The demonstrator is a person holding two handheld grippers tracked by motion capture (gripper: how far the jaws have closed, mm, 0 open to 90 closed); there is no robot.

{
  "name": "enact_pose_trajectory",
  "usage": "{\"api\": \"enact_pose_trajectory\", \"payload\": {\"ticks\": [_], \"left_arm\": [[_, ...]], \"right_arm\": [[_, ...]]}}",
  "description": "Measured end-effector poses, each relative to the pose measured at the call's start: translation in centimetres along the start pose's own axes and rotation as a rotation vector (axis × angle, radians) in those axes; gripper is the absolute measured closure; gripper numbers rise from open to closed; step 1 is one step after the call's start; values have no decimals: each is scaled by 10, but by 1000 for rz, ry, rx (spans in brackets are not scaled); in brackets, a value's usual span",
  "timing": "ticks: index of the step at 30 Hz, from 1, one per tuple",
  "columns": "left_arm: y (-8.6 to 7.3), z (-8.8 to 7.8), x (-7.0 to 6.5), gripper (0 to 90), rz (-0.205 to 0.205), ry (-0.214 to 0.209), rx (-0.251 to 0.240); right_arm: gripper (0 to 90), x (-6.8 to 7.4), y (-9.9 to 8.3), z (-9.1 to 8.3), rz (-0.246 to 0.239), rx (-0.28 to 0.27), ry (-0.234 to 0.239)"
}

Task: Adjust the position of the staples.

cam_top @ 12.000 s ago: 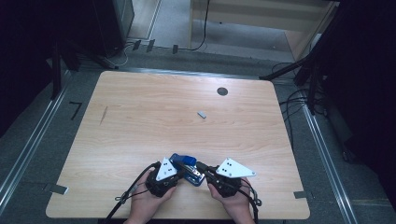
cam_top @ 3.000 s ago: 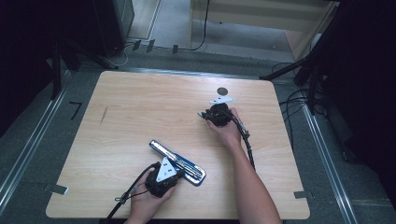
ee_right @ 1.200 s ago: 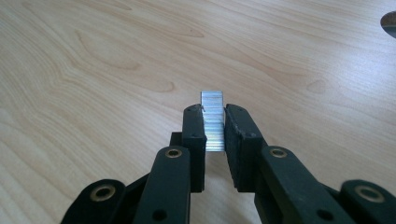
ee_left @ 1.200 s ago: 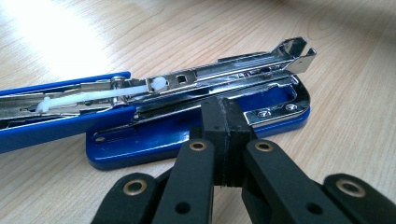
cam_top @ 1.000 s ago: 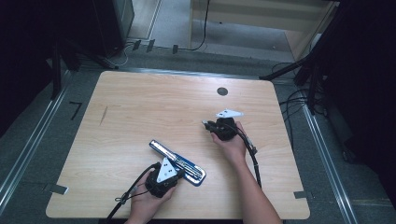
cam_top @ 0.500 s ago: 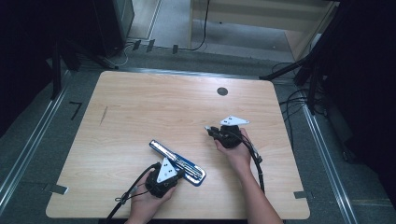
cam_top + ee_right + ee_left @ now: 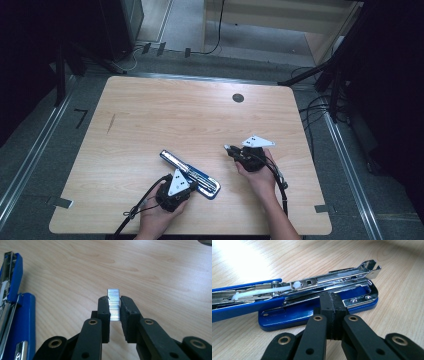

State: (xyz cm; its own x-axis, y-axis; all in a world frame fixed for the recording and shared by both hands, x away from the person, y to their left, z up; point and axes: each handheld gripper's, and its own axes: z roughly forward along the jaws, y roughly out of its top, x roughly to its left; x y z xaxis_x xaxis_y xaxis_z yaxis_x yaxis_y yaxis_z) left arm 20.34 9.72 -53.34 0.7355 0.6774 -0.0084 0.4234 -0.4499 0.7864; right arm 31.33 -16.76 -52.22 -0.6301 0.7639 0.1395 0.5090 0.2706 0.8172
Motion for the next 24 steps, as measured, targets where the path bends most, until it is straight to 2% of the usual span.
{"api": "enact_pose_trajectory", "payload": {"ticks": [6, 13, 24], "left_arm": [[0, 0, 0, 900, 1, 0, 1], [0, 0, 0, 900, 2, 1, 0], [0, 0, 0, 900, 2, 2, -1]], "right_arm": [[801, 6, -10, -11, 8, 1, -1], [801, 13, -20, -20, -9, 15, -3], [801, 19, -39, -28, -12, 43, 7]]}}
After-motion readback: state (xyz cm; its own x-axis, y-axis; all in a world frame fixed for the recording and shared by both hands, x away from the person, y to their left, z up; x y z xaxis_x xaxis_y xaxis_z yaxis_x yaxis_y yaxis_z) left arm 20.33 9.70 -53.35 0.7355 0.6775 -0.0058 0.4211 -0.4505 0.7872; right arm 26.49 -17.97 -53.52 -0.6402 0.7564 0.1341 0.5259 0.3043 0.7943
